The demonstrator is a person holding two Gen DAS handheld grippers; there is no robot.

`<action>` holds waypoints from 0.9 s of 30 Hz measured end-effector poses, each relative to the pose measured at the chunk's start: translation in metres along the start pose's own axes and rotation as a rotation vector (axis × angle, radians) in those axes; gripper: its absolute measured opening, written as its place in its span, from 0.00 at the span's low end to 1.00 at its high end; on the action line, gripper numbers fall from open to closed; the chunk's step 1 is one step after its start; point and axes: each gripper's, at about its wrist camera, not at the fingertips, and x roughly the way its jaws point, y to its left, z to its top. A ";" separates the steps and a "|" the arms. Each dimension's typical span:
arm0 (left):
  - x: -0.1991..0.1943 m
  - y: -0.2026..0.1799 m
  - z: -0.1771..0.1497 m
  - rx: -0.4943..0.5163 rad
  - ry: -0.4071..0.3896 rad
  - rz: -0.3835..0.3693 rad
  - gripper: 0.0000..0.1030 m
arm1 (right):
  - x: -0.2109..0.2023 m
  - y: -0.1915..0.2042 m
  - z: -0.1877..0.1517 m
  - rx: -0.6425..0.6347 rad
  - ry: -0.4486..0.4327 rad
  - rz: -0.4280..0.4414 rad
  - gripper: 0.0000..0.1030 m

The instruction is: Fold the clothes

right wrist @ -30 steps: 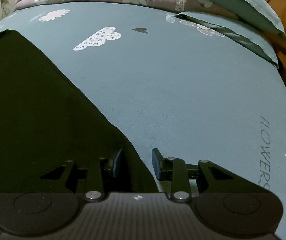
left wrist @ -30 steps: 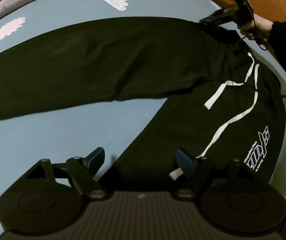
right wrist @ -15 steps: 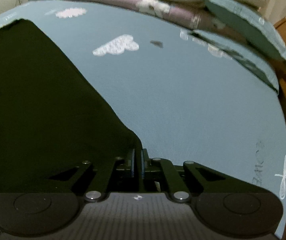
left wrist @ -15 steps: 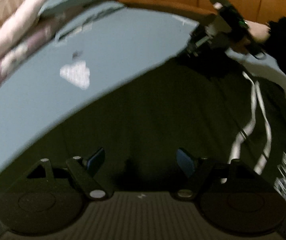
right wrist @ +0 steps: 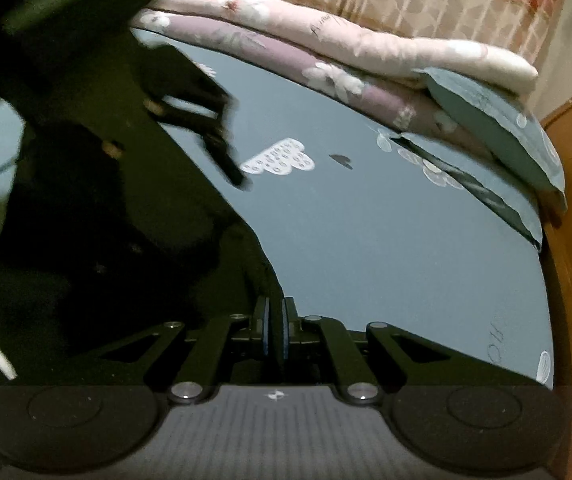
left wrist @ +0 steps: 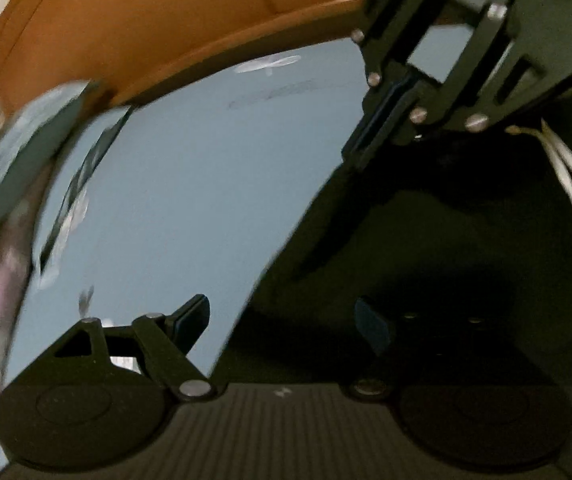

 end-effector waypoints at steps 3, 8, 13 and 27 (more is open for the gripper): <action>0.011 -0.006 0.006 0.080 -0.019 -0.030 0.78 | -0.009 0.013 0.000 -0.028 -0.006 0.008 0.06; 0.016 -0.013 0.013 0.161 0.006 -0.170 0.34 | -0.015 0.033 -0.004 -0.081 0.006 0.024 0.06; 0.011 -0.029 0.013 0.214 0.003 -0.192 0.06 | -0.015 0.046 -0.009 -0.127 0.027 0.013 0.09; -0.012 -0.065 0.023 0.295 -0.023 -0.136 0.06 | 0.026 0.083 -0.020 -0.526 0.101 -0.224 0.50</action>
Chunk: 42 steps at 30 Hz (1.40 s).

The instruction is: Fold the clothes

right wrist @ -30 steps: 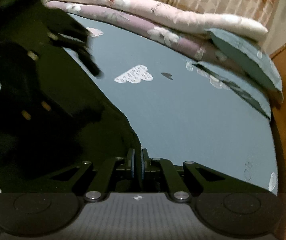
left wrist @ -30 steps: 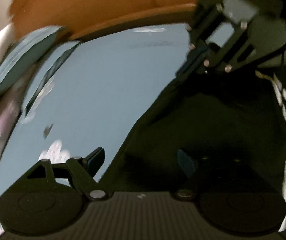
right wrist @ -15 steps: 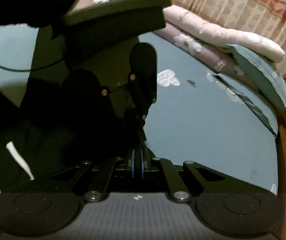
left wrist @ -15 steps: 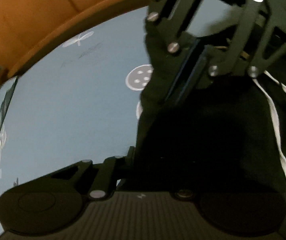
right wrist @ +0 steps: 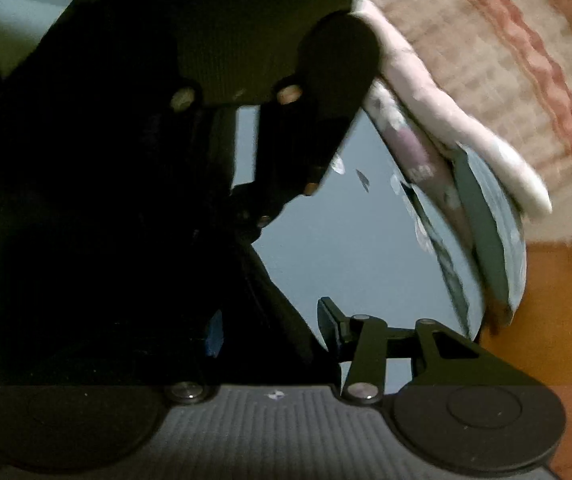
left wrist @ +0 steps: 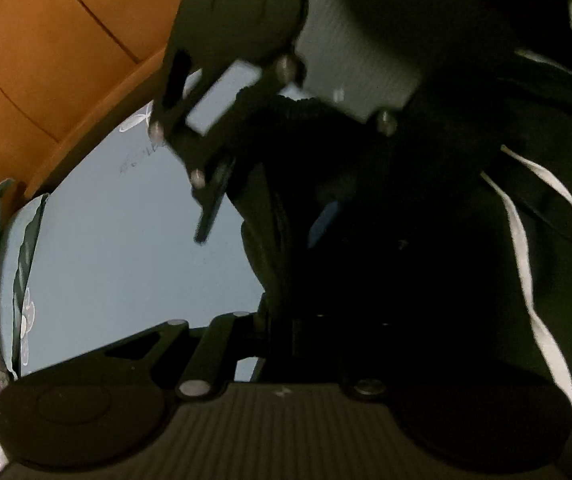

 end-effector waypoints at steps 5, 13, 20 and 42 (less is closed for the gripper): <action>-0.013 -0.005 -0.006 0.005 -0.002 0.044 0.17 | -0.006 0.001 0.010 -0.019 0.011 0.076 0.11; -0.016 -0.006 -0.048 0.035 0.126 0.112 0.23 | -0.025 -0.004 0.013 0.012 -0.002 0.067 0.10; -0.019 0.004 -0.105 -0.012 0.266 0.102 0.23 | -0.030 -0.008 0.010 0.034 -0.001 0.066 0.10; -0.092 -0.019 -0.113 -0.097 0.318 0.276 0.03 | -0.053 -0.017 -0.003 0.159 0.005 0.044 0.11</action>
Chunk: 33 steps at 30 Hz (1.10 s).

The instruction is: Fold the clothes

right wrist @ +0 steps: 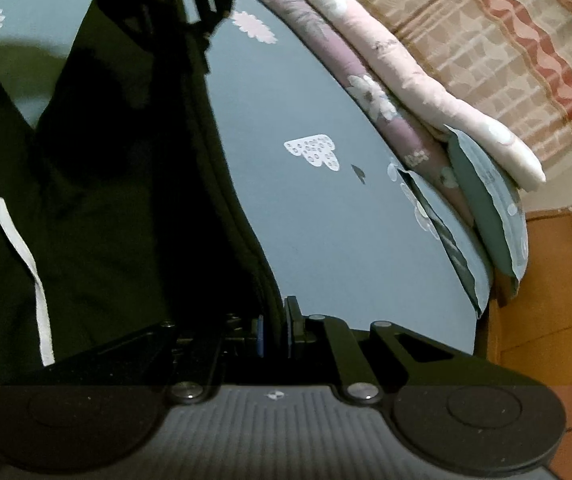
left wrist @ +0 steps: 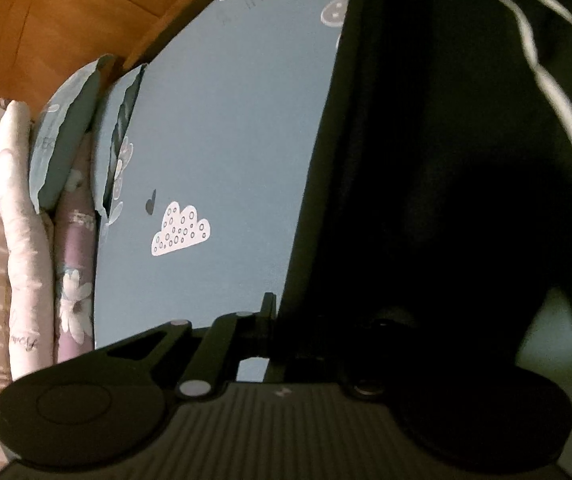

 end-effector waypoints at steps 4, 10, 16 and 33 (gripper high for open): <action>-0.022 -0.010 0.005 -0.010 -0.001 0.028 0.03 | -0.009 -0.012 -0.003 0.076 -0.004 0.022 0.11; -0.056 -0.020 0.014 -0.037 -0.012 0.056 0.03 | -0.028 -0.020 -0.006 0.155 0.013 0.034 0.11; -0.092 -0.040 0.022 -0.054 -0.032 0.085 0.03 | -0.047 -0.013 -0.012 0.213 0.015 0.028 0.11; -0.179 -0.106 0.039 0.046 -0.170 0.008 0.03 | -0.115 0.022 -0.034 0.251 -0.017 -0.005 0.11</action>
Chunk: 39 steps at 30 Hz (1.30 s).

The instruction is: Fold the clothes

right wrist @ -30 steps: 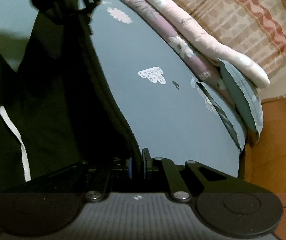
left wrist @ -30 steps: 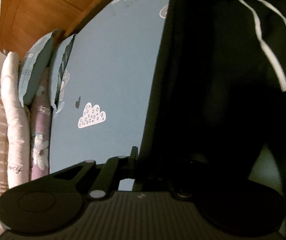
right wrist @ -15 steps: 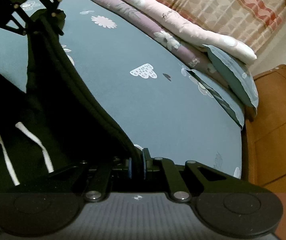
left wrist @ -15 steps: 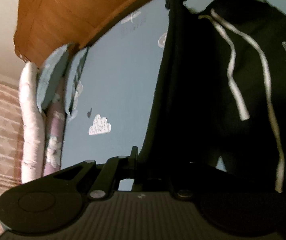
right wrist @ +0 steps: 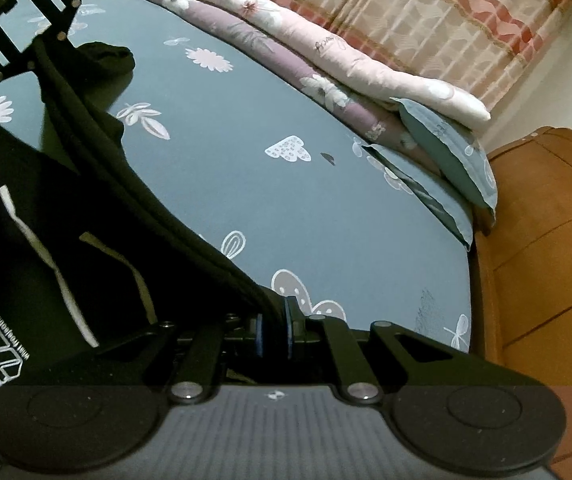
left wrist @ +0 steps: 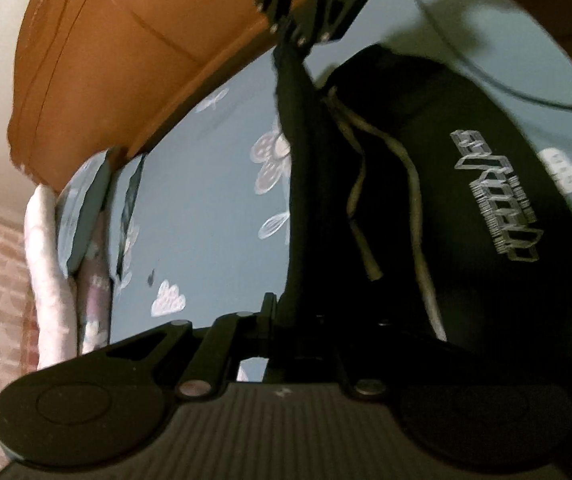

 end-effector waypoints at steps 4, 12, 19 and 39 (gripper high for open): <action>-0.011 -0.024 0.010 0.054 -0.024 -0.059 0.03 | -0.006 0.006 -0.011 0.027 0.000 0.018 0.11; 0.002 -0.068 0.020 0.126 -0.005 -0.190 0.03 | -0.003 0.027 -0.036 0.060 0.050 0.053 0.11; 0.022 -0.086 0.016 0.105 0.020 -0.269 0.03 | 0.009 0.050 -0.062 0.098 0.120 0.084 0.11; 0.018 -0.106 0.033 0.193 -0.046 -0.428 0.03 | 0.001 0.053 -0.082 0.213 0.160 0.054 0.11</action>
